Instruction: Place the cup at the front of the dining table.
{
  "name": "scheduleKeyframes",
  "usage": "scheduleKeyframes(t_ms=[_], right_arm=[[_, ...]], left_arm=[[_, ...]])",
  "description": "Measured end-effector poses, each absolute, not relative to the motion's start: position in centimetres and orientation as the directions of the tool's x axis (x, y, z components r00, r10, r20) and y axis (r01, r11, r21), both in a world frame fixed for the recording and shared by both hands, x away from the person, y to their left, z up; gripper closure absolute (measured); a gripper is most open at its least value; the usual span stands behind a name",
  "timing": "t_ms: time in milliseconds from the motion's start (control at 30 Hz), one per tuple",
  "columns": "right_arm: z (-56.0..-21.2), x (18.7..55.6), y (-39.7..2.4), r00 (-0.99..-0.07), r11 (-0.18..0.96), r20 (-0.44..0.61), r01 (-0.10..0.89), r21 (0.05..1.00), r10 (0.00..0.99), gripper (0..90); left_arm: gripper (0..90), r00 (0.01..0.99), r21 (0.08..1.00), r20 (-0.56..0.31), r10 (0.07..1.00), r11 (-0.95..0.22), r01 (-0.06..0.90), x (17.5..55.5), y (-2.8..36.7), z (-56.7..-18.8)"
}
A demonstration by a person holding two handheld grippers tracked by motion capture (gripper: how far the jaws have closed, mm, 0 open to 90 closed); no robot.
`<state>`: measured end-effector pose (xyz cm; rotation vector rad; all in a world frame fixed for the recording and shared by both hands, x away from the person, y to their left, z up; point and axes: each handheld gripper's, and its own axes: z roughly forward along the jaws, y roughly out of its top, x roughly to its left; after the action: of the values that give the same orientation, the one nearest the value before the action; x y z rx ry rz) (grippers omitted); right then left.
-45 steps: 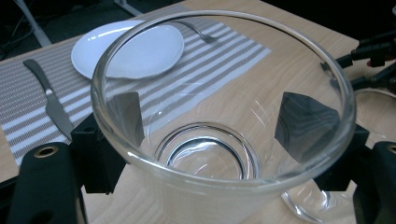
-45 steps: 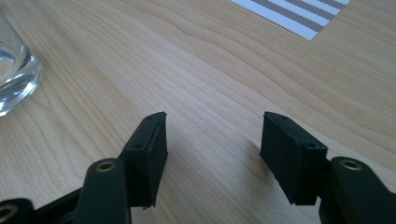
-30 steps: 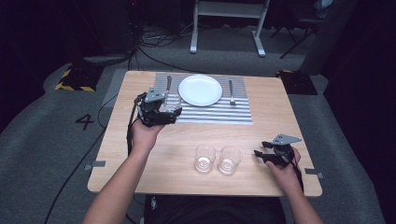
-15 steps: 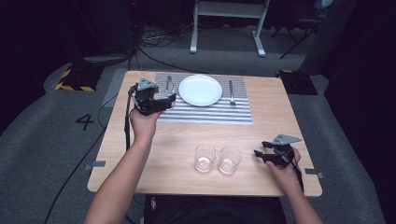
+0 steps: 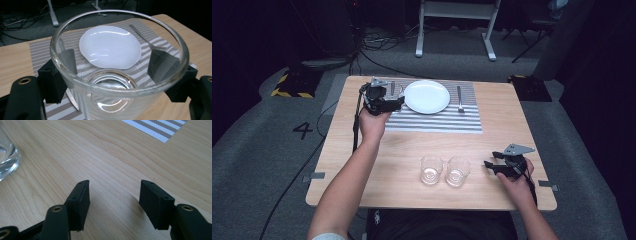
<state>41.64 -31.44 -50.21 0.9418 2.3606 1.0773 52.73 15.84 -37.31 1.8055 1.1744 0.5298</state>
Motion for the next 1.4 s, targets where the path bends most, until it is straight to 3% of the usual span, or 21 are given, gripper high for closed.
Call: scheduleKeyframes(t_ms=[333,600,1133,1400], right_arm=[[-50.2,41.7,-31.4,-0.7,0.475,-0.054,0.423,0.772,0.712,42.5],[-50.2,41.6,-31.4,-0.703,0.481,-0.061,0.418,0.771,0.709,42.4],[-50.2,41.7,-31.4,-0.703,0.48,-0.058,0.42,0.77,0.709,42.4],[-50.2,41.6,-31.4,-0.699,0.476,-0.057,0.422,0.772,0.712,42.4]], left_arm=[[20.3,0.436,0.812,-0.112,0.893,-0.171,0.559,55.9,14.8,-38.7],[20.3,0.398,0.725,-0.189,0.897,-0.146,0.673,57.9,15.0,-41.2],[20.1,0.436,0.624,-0.109,0.893,-0.28,0.73,60.1,13.6,-44.1],[20.0,0.426,0.609,-0.098,0.899,-0.284,0.74,60.4,13.0,-44.9]])
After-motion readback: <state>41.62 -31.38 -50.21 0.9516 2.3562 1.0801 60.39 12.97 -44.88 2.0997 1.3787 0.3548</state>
